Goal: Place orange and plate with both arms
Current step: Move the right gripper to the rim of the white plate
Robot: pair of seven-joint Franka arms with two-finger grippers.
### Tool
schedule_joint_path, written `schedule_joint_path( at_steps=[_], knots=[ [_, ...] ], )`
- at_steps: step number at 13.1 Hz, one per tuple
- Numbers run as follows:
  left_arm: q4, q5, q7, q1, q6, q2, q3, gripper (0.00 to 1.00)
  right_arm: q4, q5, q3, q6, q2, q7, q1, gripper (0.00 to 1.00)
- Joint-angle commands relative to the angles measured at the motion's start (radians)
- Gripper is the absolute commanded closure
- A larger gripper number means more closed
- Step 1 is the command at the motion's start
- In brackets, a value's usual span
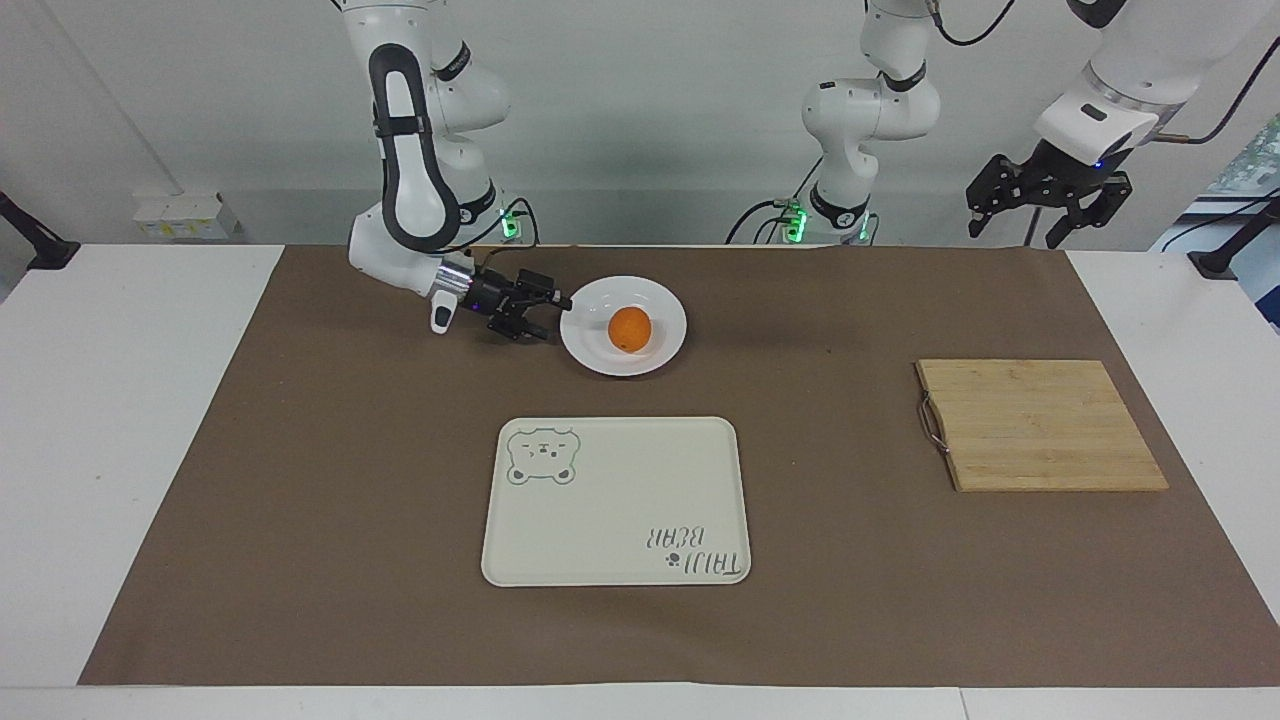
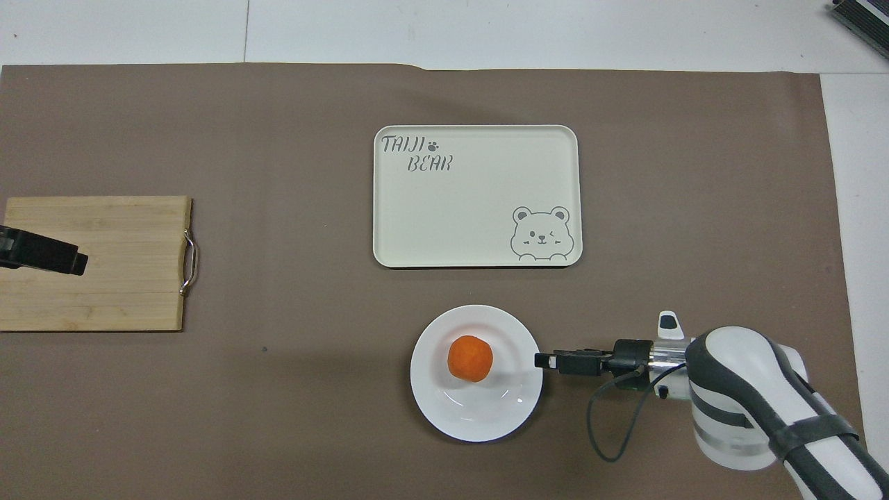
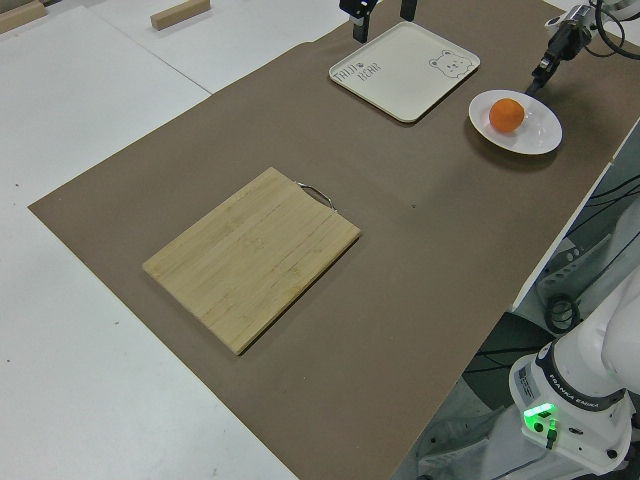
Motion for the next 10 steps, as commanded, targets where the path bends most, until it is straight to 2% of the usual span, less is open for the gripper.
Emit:
schedule_joint_path(
  at_steps=[1,5,10],
  knots=[
    [-0.029,0.002,0.006,0.011,0.01,-0.024,-0.008,0.0,-0.008,0.044,0.003,0.024,0.0,-0.017,0.025,0.0],
    [-0.029,0.002,0.006,0.011,0.01,-0.024,-0.008,0.0,-0.02,0.093,0.001,0.072,-0.003,-0.008,0.099,0.0],
    [-0.029,0.002,0.006,0.011,0.01,-0.024,-0.008,0.0,-0.024,0.094,0.001,0.075,0.011,-0.019,0.099,0.0]
  ],
)
